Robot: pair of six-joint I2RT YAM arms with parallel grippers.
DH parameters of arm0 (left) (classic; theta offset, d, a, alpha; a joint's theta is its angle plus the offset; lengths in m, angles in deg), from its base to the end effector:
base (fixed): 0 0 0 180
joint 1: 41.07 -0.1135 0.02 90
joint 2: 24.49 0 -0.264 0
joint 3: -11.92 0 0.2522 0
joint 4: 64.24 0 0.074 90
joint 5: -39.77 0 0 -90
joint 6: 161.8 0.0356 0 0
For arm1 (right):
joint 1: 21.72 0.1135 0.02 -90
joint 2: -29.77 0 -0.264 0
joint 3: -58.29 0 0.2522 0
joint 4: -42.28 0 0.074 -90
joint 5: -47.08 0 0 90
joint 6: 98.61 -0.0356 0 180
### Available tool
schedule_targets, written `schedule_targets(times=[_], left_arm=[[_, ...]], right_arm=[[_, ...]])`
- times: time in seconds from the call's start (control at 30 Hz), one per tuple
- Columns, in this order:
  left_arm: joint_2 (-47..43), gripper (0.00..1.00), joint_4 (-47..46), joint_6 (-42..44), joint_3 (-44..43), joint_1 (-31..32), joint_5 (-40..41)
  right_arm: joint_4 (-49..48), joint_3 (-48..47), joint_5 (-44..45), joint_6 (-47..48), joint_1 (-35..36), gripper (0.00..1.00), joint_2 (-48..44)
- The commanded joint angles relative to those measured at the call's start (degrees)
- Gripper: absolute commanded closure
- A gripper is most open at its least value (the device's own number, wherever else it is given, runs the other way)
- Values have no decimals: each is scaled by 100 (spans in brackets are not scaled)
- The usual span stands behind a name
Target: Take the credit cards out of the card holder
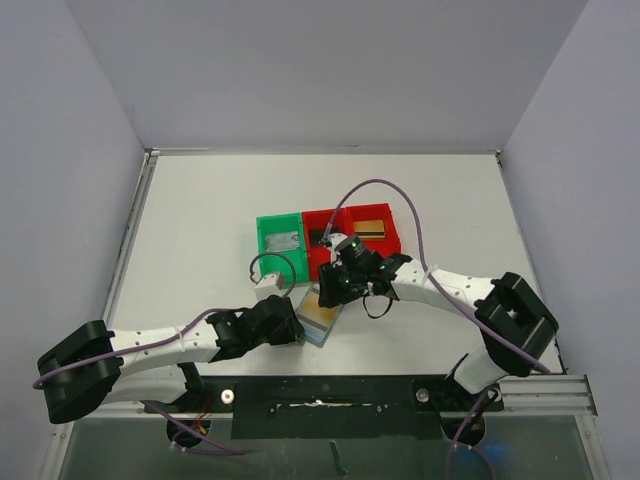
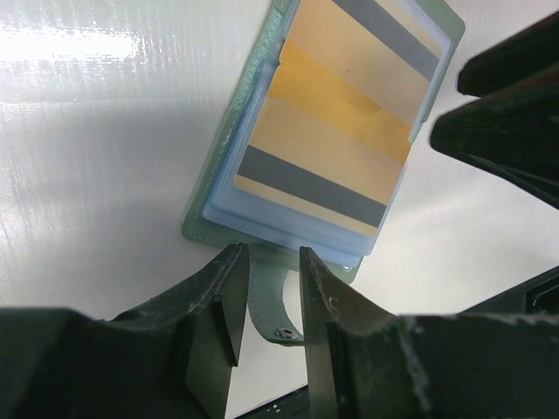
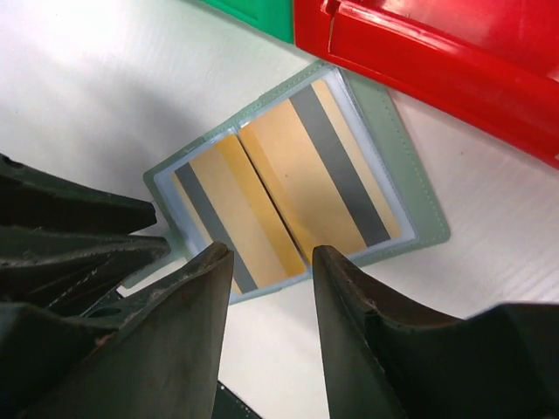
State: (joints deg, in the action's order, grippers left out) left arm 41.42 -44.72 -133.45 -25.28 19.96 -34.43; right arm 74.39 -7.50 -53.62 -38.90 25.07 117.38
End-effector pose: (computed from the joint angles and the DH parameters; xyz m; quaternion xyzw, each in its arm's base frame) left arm 0.1080 -0.1751 0.1526 -0.0540 0.9252 -0.2483 0.2820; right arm 0.2056 0.2285 0.1954 -0.1644 0.9328 0.2614 0.1859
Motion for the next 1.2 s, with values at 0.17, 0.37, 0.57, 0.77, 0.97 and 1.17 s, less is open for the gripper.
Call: schedule_targets(times=[0.17,0.37,0.57,0.77,0.97,1.17], left_arm=[[80,68,-348,52,-151,-36,-32],[69,66,-374,69,-24,-128,-17],[-67,66,-415,145,103,-293,-37],[-137,66,-619,407,237,-509,-238],[-359,66,-432,712,208,-638,-406],[-734,60,-154,1159,90,-734,-733]], right_arm=[[-886,58,-643,49,-14,64,657],[-1141,516,-1078,-61,-21,79,357],[-2463,1776,-888,-1381,453,89,-465],[-2950,2108,-163,-2156,1092,81,-584],[-2927,2195,462,-2506,1057,70,-577],[-3671,2713,599,-3046,932,68,-820]])
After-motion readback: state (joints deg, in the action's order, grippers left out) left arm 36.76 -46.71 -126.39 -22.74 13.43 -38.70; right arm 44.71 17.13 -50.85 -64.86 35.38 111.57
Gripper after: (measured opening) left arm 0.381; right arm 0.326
